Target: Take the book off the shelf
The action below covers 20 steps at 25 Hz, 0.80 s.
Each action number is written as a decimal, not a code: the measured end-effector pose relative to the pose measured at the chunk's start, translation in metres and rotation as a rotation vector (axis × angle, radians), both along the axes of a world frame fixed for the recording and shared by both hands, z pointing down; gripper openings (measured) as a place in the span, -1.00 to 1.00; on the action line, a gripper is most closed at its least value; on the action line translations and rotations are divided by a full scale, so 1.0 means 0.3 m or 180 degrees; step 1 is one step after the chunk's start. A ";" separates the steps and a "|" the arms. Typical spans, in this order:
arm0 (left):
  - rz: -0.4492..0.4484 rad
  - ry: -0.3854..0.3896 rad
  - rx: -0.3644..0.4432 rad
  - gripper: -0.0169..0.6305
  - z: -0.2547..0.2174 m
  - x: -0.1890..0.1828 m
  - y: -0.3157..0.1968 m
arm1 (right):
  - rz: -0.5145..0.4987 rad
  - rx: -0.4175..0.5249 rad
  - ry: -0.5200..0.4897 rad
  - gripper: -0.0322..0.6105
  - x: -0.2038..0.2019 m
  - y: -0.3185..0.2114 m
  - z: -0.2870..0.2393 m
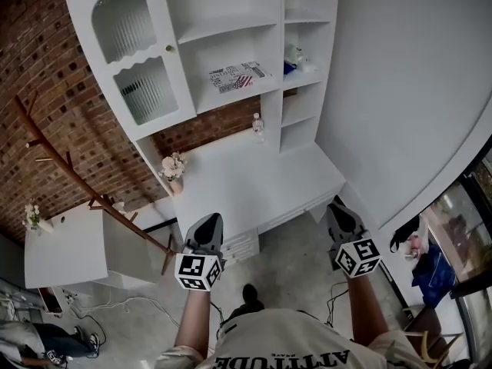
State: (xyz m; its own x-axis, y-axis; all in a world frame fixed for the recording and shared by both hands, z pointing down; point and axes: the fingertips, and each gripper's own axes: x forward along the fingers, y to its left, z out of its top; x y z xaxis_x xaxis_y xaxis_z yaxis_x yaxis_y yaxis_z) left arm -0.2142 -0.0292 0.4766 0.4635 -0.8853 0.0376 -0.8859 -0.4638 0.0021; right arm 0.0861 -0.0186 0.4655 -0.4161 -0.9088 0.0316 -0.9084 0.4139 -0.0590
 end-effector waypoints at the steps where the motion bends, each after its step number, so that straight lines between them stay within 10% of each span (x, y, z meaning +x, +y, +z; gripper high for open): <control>1: 0.0015 -0.0006 0.0002 -0.86 -0.003 -0.013 -0.029 | 0.0011 -0.0004 0.0001 -0.80 -0.015 -0.026 -0.003; 20: 0.0428 -0.0024 -0.0049 -0.86 0.015 -0.190 -0.480 | 0.0363 -0.0153 0.0126 -0.80 -0.227 -0.377 0.014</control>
